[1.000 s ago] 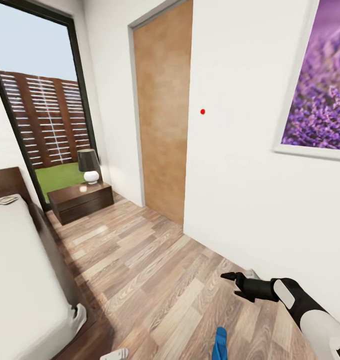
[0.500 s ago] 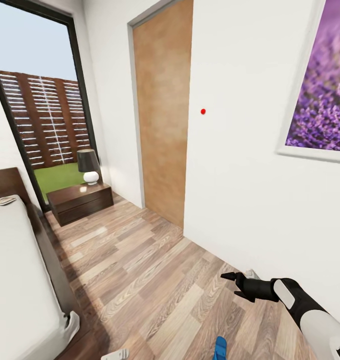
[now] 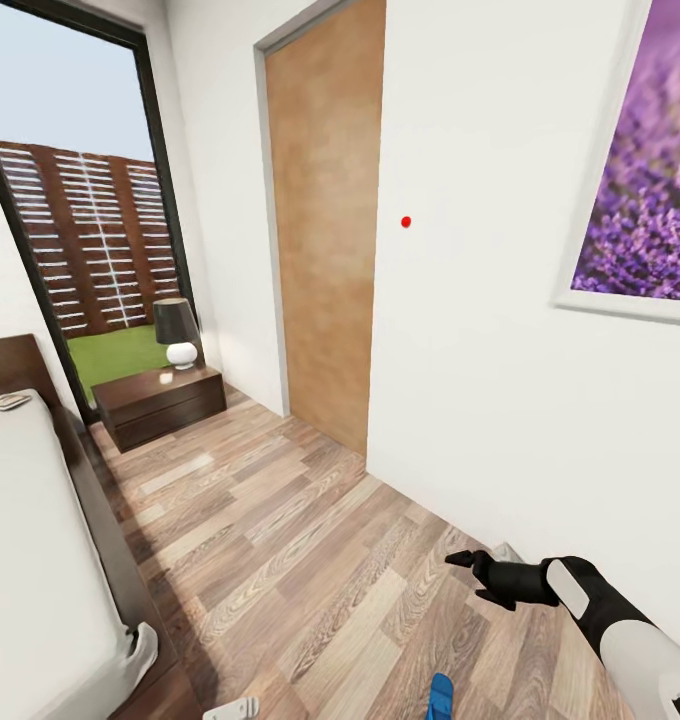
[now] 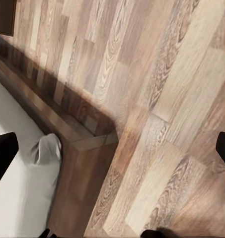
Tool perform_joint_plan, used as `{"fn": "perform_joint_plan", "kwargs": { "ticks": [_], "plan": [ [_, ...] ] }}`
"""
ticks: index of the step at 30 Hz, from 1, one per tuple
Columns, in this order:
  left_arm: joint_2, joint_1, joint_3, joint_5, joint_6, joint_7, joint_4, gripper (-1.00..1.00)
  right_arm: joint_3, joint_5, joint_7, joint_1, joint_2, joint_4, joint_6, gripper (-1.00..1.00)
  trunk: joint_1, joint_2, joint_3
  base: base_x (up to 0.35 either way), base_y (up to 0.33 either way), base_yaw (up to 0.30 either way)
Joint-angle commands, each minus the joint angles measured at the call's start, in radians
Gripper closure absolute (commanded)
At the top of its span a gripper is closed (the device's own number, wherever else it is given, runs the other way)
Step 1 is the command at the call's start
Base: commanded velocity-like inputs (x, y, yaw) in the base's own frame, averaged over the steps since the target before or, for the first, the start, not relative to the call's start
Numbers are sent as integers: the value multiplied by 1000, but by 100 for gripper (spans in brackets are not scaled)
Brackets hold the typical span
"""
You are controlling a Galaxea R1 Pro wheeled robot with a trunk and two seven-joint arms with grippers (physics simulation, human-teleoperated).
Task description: In the bedroom, move the book from the bed onto either nightstand, and place the two sandals side by side next to the bed.
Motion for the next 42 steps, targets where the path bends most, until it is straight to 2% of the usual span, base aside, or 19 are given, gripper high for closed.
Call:
{"fn": "perform_joint_plan", "kwargs": {
  "ticks": [1, 5, 14, 17, 19, 23, 28, 30, 31, 32, 35, 36, 42],
  "plan": [
    [-1, 0, 1, 10, 10, -4, -2, -100, -6, 2, -19, -1, 0, -1, 7, -100, 4, -8, -4, 1, -1, 0],
    [-1, 0, -16, 11, 15, -4, -7, -100, -3, 3, -122, 0, 1, -1, 8, -100, 19, -36, -17, 0, 0, 0],
    [-9, -1, -33, 24, 35, -4, -41, -100, 6, 0, -405, -6, 16, -21, 19, -100, 54, -99, -45, 0, 0, 0],
    [-17, -1, -35, 34, 75, -4, -68, -100, 9, -1, -473, -8, 20, -35, 19, -100, 65, -120, -54, 0, 0, 0],
    [-19, -1, -35, 37, 97, -4, -79, -100, 9, -1, -489, -8, 21, -38, 19, -100, 73, -134, -61, 0, 0, 0],
    [-24, -1, -38, 60, 204, -10, -129, -100, 11, -2, -527, -9, 35, -48, 17, -100, 88, -162, -73, 0, 0, 0],
    [-19, -1, -40, 126, 318, -49, -197, -100, 12, -3, -545, -10, 53, -57, 13, -100, 107, -197, -89, 0, 0, 0],
    [-17, -1, -41, 161, 346, -69, -224, -100, 12, -2, -549, -10, 62, -63, 12, -100, 115, -211, -95, 0, 0, 0],
    [-14, -2, -42, 195, 365, -85, -250, -100, 13, -2, -552, -10, 73, -70, 11, -100, 119, -218, -98, 0, 0, 0],
    [-14, -2, -42, 195, 365, -85, -250, -100, 13, -2, -552, -10, 73, -70, 11, -100, 123, -225, -101, 0, 0, 0],
    [-6, -3, -42, 245, 386, -100, -279, -100, 17, -2, -556, -10, 89, -79, 11, -100, 134, -246, -111, 0, 0, 0],
    [-2, -4, -41, 280, 398, -106, -292, -100, 21, -1, -559, -10, 96, -85, 12, -100, 138, -253, -114, 0, 0, 0],
    [8, -5, -38, 387, 422, -113, -315, -100, 28, -2, -564, -16, 109, -99, 14, -100, 161, -295, -133, 0, 0, 0]
  ]
}}
